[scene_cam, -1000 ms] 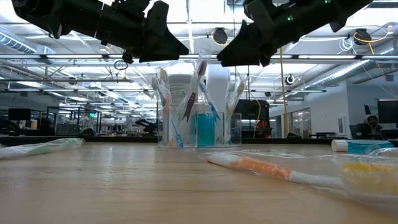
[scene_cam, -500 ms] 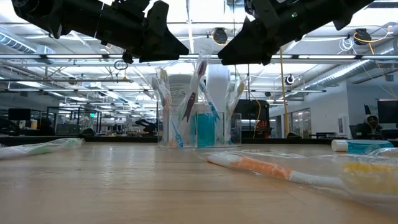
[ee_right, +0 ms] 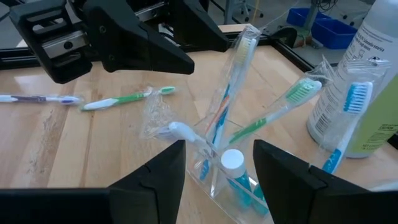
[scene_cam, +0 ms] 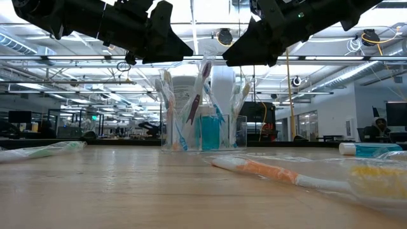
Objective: Pick & Place toothbrushing station
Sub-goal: Put the orange toothbrush into the transparent organizer
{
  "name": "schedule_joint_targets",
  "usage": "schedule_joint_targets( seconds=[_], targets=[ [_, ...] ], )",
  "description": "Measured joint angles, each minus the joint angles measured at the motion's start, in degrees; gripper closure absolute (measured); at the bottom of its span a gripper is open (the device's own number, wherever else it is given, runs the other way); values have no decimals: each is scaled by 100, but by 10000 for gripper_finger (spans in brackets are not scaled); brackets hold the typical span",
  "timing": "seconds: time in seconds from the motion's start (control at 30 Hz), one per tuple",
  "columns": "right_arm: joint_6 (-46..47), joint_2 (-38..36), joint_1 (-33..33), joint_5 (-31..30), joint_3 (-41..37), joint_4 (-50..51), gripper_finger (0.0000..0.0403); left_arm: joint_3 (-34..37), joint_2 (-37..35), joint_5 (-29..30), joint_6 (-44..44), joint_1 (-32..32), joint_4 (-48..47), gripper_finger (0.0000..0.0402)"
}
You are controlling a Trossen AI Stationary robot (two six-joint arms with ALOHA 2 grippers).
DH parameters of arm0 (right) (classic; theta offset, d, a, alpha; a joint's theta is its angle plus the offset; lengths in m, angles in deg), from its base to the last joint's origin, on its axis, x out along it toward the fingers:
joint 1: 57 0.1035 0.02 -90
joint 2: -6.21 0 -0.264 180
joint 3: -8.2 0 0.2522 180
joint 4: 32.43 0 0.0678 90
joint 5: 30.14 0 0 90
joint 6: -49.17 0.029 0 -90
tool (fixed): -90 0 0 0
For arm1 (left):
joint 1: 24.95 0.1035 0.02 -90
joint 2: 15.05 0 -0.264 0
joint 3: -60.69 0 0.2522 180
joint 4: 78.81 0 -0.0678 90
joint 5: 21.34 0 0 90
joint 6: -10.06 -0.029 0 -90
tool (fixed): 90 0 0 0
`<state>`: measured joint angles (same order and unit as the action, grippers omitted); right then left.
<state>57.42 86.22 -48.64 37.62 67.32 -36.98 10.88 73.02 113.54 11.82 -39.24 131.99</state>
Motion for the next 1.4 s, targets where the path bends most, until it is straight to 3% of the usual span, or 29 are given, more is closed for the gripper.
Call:
schedule_joint_targets(
  seconds=[0.6, 0.8, 0.93, 1.17, 1.4],
  targets=[
    [-39, 4, -2, 2, -82, 92, 226, 0, 0, -34, 103, 0, 4, 206],
    [-3, -27, -2, 7, -302, 377, 227, 0, 2, -1025, 270, -16, -119, 206],
    [276, -488, 41, 14, -302, 1265, 227, 0, -48, -1165, 236, -122, -159, 206],
    [771, -1526, 111, 487, -302, 2835, 227, 4, -953, -859, 341, -299, -1358, 206],
    [711, -1755, 114, 1043, -304, 3201, 231, 2, -1820, -1245, 902, -506, -2864, 206]
  ],
)
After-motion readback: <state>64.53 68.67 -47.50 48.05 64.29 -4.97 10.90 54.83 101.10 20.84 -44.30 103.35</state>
